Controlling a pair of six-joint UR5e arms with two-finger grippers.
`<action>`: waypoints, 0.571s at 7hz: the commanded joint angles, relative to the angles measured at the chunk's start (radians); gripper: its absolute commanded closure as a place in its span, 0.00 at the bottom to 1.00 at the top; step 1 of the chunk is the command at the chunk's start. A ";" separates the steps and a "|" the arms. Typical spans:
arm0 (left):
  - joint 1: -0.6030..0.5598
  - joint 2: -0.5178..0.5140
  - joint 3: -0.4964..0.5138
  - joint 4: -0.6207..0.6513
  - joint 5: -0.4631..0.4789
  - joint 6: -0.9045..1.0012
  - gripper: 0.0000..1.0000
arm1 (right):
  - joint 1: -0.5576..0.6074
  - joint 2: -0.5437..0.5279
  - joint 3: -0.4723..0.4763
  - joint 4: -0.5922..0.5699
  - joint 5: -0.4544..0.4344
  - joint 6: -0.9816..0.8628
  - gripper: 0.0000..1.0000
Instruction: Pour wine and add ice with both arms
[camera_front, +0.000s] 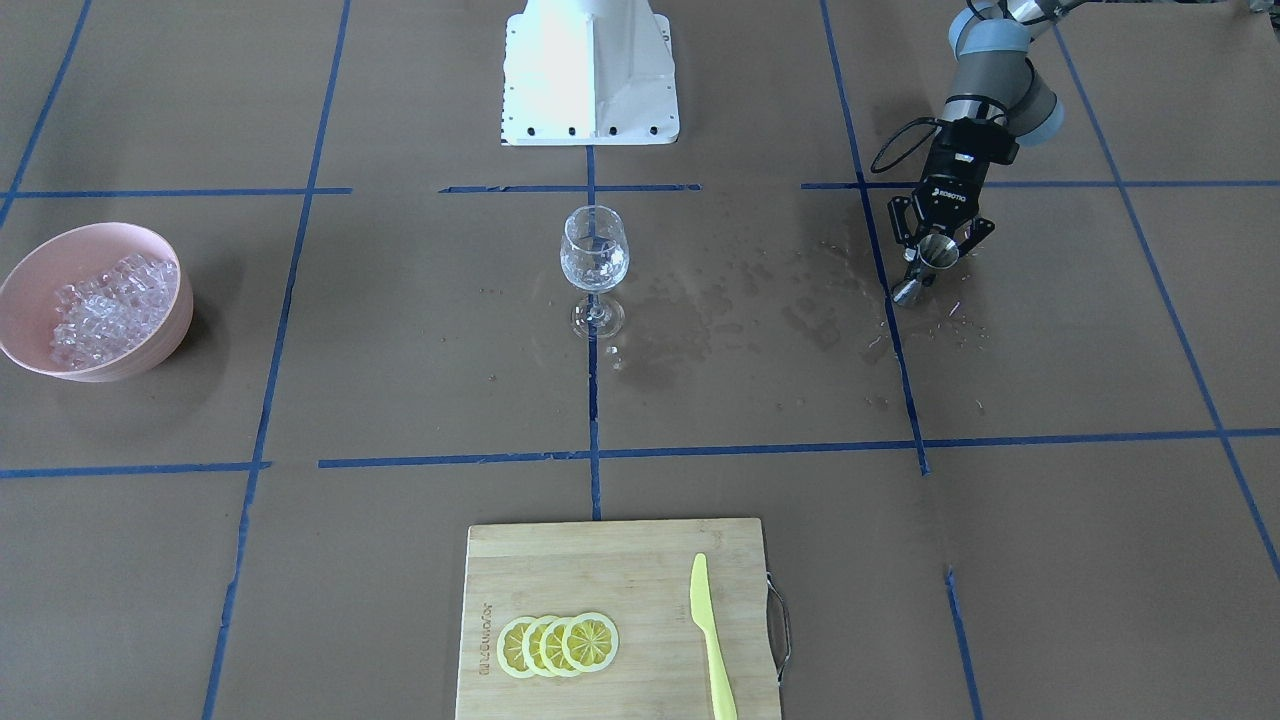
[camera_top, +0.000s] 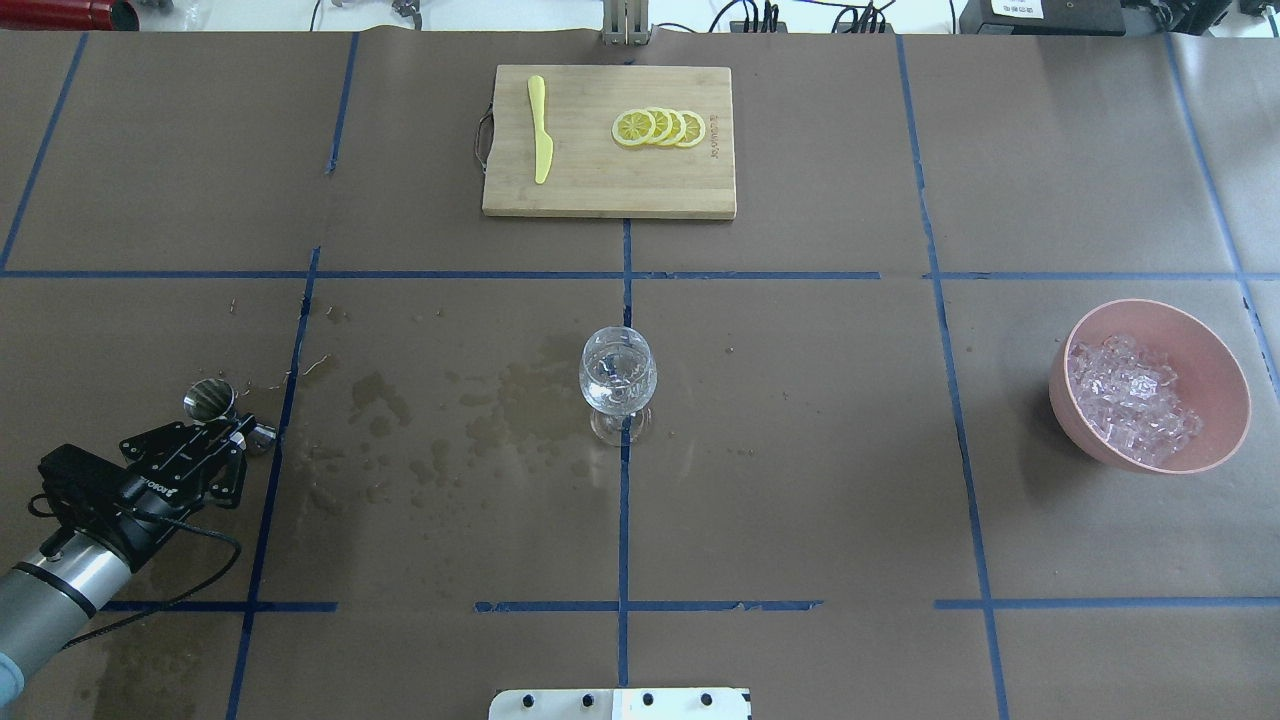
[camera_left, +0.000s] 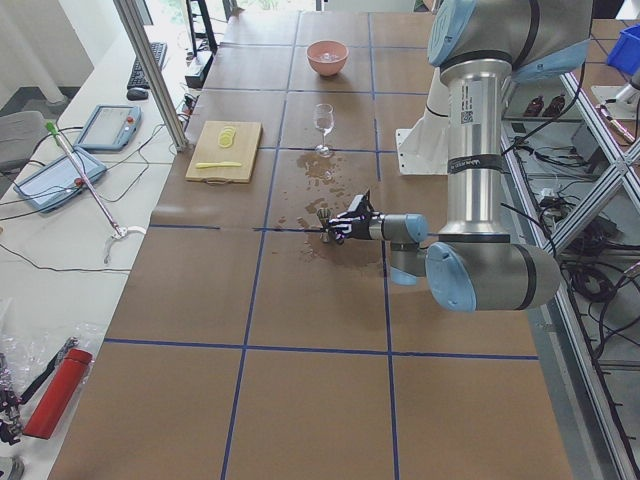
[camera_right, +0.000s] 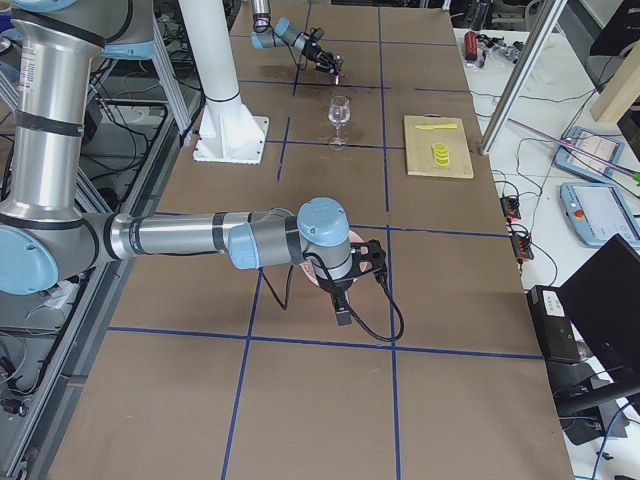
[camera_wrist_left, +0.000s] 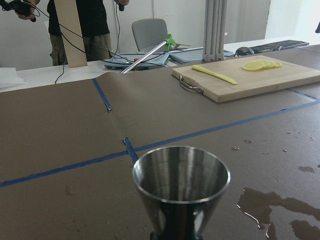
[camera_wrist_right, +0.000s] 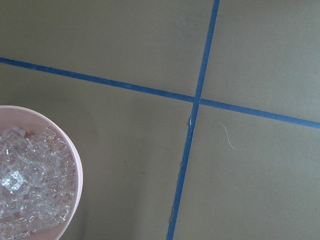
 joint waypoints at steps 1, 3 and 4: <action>0.008 -0.001 0.004 0.000 0.004 0.002 1.00 | 0.000 0.000 0.000 0.000 0.000 0.000 0.00; 0.010 -0.001 0.003 0.000 0.004 0.002 0.77 | 0.000 0.000 0.000 0.000 0.000 0.000 0.00; 0.010 0.001 0.003 0.000 0.006 0.002 0.57 | 0.000 0.000 0.000 0.000 0.000 0.000 0.00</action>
